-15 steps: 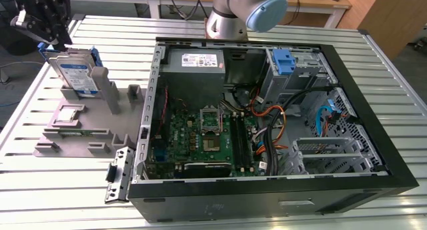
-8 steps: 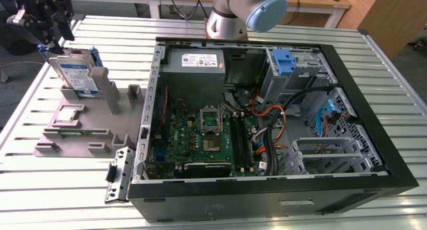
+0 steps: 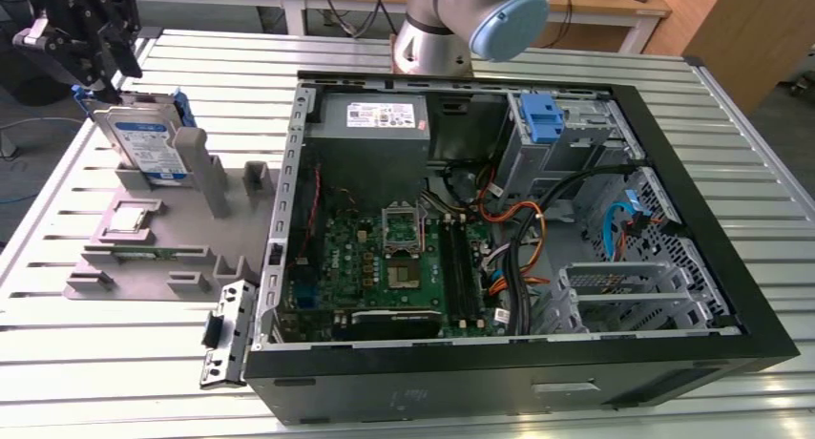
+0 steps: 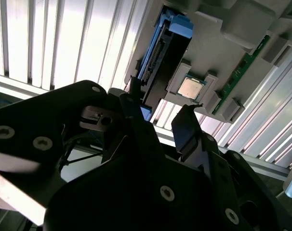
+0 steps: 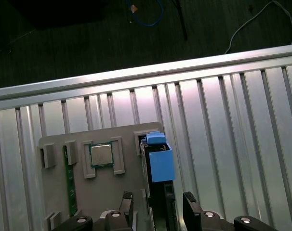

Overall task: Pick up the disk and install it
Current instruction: 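Pick up the disk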

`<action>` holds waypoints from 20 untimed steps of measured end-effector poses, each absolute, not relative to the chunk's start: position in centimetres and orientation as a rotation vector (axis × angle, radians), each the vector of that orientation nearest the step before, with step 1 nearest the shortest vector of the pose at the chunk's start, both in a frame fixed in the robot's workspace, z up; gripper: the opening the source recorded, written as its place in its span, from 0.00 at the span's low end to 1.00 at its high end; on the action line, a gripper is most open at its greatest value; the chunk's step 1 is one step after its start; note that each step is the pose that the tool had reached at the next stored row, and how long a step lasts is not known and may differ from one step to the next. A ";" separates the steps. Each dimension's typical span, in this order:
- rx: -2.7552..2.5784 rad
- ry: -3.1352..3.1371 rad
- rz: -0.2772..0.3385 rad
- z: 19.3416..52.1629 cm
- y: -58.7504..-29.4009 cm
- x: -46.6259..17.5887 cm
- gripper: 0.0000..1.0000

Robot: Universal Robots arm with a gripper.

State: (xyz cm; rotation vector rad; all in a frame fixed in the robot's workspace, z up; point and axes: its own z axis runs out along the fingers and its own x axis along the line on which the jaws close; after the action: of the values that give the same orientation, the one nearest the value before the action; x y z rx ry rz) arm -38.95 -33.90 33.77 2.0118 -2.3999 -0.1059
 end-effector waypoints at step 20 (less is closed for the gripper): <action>2.013 -2.401 -0.104 31.9 -33.9 -39.0 0.53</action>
State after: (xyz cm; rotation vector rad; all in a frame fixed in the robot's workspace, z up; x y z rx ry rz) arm -38.97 -33.90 31.88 2.0135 -2.4008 -0.1036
